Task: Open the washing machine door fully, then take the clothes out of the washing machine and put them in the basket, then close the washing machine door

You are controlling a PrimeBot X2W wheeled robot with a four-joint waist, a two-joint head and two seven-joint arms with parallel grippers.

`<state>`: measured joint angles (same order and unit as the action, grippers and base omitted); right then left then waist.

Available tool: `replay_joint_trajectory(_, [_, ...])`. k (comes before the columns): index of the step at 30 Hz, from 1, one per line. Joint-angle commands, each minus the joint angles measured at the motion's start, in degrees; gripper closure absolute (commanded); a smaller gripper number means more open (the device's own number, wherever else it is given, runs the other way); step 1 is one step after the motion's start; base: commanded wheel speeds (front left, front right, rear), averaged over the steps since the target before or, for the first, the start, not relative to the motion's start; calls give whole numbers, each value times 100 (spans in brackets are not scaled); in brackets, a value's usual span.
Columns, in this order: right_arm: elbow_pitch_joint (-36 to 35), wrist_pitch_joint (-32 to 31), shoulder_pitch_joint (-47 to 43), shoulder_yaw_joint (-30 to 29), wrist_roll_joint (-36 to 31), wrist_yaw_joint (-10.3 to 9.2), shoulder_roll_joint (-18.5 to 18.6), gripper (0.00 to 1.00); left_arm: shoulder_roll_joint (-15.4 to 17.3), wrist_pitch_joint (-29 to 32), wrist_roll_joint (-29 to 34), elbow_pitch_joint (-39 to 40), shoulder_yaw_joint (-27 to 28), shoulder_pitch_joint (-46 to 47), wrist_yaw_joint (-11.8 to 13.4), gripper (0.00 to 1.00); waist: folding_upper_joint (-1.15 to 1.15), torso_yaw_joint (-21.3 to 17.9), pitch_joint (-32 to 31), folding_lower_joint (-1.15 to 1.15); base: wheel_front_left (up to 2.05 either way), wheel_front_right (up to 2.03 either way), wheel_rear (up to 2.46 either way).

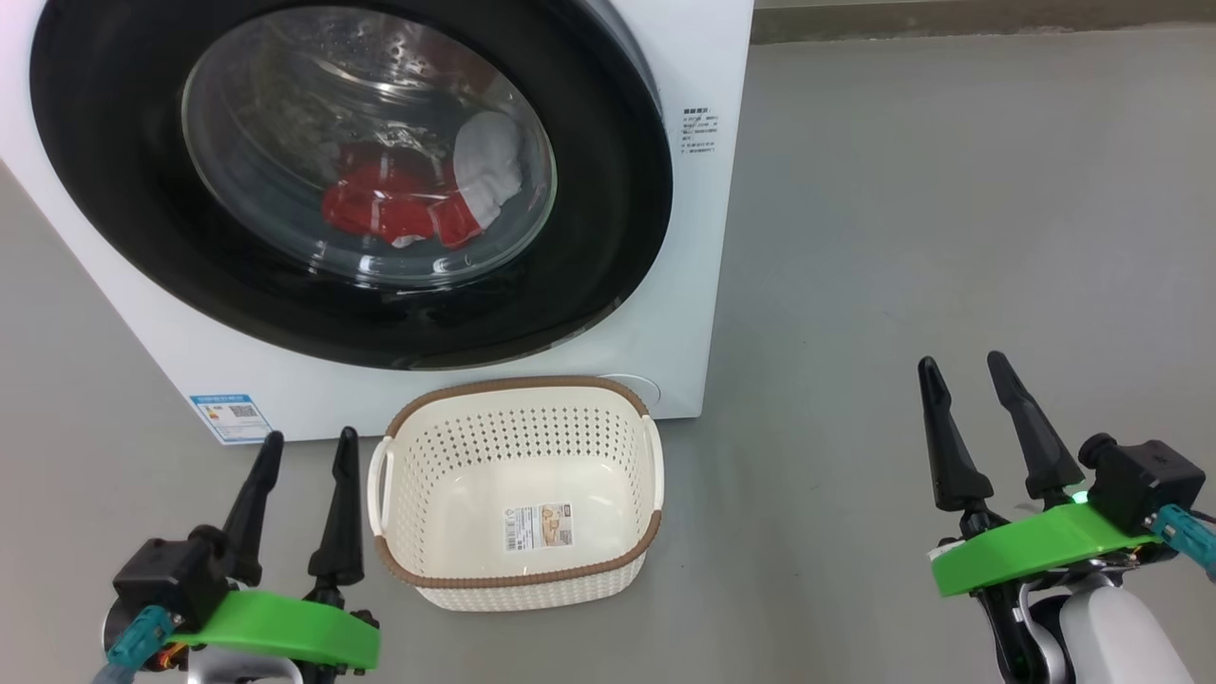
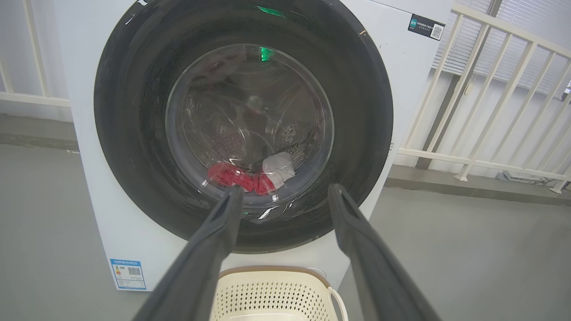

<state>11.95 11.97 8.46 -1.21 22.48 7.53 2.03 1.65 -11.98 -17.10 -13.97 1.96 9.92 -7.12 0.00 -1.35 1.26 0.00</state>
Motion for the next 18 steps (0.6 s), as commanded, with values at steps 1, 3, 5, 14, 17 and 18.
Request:
replay_joint_trajectory(1, [-179, 71, 260, 125, -184, -4, 67, 0, 112, -68, 152, 180, 142, 273, -24, 0, 0, 2, 1, 0, 0, 0, 0])
replay_joint_trajectory(3, [-186, 104, 274, 129, -319, -4, 69, 0, 114, -102, 282, 178, 143, 296, -17, 0, 0, 4, 4, 0, 0, 0, 0])
replay_joint_trajectory(5, [-196, 137, 292, 137, -453, -4, 72, 0, 115, -135, 409, 173, 150, 322, -15, 0, 0, 3, 7, 0, 0, 0, 0])
replay_joint_trajectory(14, [-225, 289, 373, 151, -1035, -4, 84, 0, 122, -287, 969, 150, 149, 442, -2, 0, 0, 9, 22, 0, 0, 0, 0])
replay_joint_trajectory(17, [-227, 303, 376, 143, -1086, -4, 85, 0, 123, -302, 999, 146, 150, 456, 5, 0, 0, 15, 23, 0, 0, 0, 0])
replay_joint_trajectory(18, [-227, 303, 373, 137, -1085, -4, 85, 0, 123, -302, 983, 138, 160, 458, 15, 0, 0, 16, 23, 0, 0, 0, 0])
